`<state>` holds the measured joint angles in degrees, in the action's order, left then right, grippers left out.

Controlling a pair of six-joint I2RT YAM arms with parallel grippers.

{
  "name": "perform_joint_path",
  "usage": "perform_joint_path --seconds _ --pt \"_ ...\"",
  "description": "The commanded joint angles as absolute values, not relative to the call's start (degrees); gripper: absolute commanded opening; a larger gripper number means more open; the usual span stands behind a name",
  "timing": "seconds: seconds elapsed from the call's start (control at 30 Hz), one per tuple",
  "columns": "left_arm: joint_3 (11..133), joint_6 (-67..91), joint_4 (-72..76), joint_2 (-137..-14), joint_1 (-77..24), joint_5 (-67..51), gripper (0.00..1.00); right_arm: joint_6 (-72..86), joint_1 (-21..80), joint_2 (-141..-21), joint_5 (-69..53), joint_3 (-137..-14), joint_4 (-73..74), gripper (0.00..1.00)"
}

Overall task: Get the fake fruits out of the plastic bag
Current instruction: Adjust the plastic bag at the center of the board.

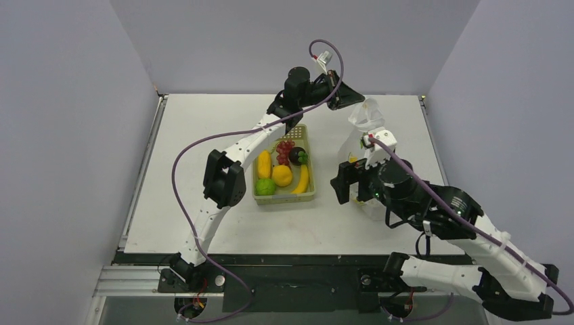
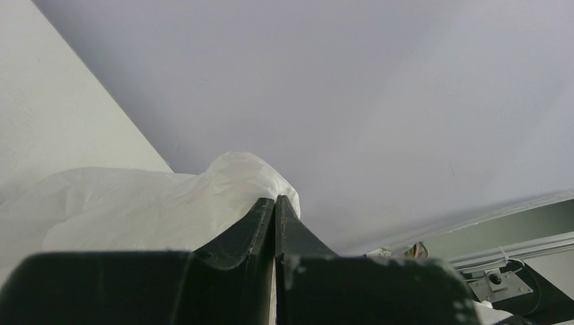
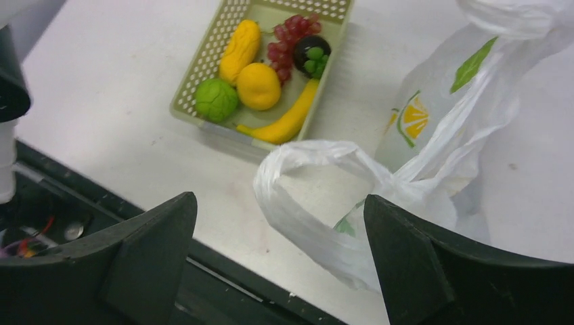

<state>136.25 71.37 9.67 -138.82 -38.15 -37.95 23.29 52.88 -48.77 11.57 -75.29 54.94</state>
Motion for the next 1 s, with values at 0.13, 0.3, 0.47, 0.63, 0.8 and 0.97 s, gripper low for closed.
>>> perform_joint_path --seconds 0.13,0.3,0.47,0.63,0.8,0.97 --pt "137.08 73.14 14.94 -135.95 -37.85 -37.37 0.00 29.03 63.29 -60.34 57.46 -81.66 64.50 0.39" --pt "144.64 81.27 21.88 -140.20 -36.00 -35.03 0.00 33.22 55.85 -56.94 63.05 -82.28 64.80 0.00" --pt "150.56 88.20 26.49 -144.71 -34.46 -29.01 0.00 29.49 42.67 -53.23 65.08 -87.34 60.63 0.00" --pt "150.24 93.23 34.10 -146.36 -33.67 -21.24 0.00 22.11 39.82 -49.83 68.76 -91.50 54.47 0.00" --pt "150.42 97.44 34.87 -148.01 -31.18 -21.35 0.00 17.59 39.81 -43.22 66.19 -88.46 51.96 0.00" --pt "144.13 102.54 37.78 -148.39 -29.87 -29.09 0.00 25.05 39.83 -39.30 35.88 -75.21 54.23 0.00"
